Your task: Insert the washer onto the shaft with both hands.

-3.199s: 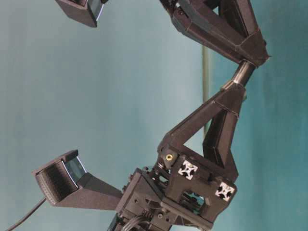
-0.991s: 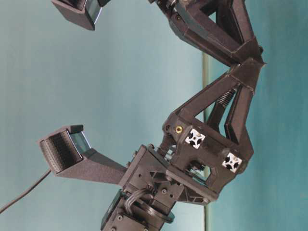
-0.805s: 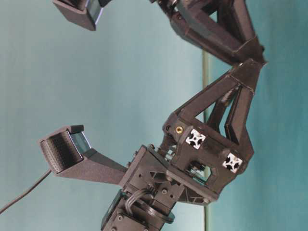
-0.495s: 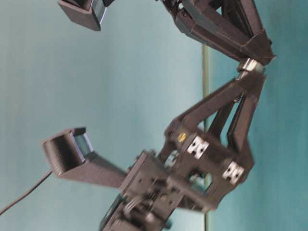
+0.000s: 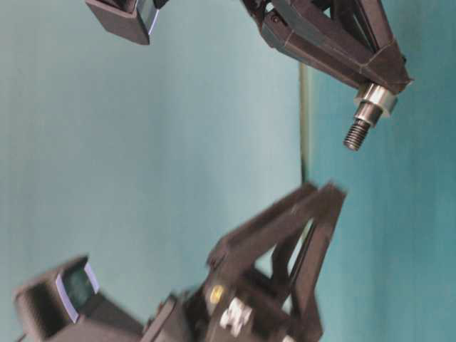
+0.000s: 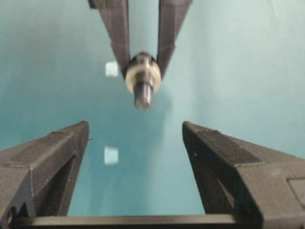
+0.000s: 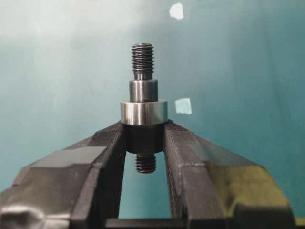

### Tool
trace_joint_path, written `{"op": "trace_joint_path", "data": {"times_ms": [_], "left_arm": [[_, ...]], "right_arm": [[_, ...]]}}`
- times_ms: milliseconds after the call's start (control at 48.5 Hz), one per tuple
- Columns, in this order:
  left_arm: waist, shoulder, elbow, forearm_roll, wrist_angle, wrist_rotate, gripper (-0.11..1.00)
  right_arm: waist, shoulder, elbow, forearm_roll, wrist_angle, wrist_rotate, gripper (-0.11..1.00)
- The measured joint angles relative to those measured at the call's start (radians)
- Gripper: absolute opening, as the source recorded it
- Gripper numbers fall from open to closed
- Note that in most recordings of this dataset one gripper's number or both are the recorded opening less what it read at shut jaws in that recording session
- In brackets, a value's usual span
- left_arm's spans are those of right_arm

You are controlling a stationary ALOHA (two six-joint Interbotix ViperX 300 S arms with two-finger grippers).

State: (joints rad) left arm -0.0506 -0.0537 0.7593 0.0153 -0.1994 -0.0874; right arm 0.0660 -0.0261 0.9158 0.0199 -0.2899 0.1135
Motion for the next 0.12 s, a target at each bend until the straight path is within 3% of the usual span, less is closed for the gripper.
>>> {"op": "trace_joint_path", "data": {"times_ms": [124], "left_arm": [[-0.002, -0.028, 0.015, -0.002, 0.025, 0.0, 0.86]], "right_arm": [[0.0, 0.0, 0.0, 0.0, 0.008, 0.0, 0.0]]}}
